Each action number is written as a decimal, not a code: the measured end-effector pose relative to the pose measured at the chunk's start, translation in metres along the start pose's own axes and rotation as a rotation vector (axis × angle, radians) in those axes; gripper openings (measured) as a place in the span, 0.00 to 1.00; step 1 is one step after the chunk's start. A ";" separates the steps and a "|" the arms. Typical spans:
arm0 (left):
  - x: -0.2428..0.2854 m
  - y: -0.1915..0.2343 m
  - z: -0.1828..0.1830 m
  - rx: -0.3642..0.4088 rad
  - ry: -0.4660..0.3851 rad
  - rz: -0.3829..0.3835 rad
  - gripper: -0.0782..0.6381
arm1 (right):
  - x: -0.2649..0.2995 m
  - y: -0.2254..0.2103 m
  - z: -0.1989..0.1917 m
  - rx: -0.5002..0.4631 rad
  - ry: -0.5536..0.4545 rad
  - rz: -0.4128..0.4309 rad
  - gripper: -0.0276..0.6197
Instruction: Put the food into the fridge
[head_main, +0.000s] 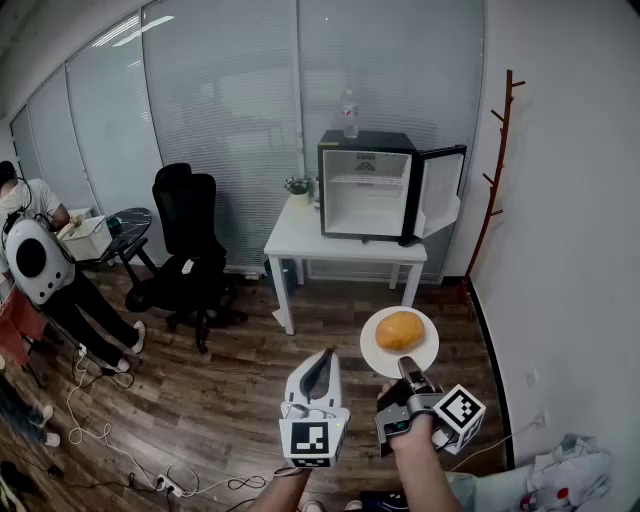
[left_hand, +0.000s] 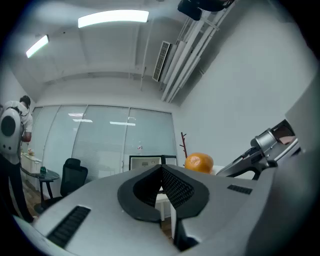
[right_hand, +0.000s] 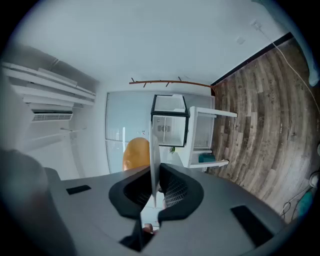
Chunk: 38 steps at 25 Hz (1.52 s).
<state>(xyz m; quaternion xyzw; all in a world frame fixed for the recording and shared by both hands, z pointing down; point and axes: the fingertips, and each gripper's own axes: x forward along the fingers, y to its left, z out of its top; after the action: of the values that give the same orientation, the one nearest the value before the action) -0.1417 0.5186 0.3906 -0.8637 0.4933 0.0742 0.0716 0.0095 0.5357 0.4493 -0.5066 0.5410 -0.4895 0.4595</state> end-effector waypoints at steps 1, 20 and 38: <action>0.001 -0.001 0.000 0.001 0.000 0.000 0.15 | 0.000 0.000 0.001 0.001 0.002 0.000 0.11; 0.028 -0.044 -0.013 0.026 0.030 0.036 0.15 | 0.008 -0.018 0.046 0.026 0.066 -0.004 0.11; 0.091 0.004 -0.047 0.006 0.044 0.076 0.15 | 0.092 -0.030 0.053 0.003 0.081 -0.017 0.11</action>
<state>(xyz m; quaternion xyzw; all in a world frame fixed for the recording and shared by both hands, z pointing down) -0.0965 0.4306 0.4184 -0.8456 0.5273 0.0566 0.0607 0.0594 0.4404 0.4739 -0.4903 0.5542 -0.5141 0.4337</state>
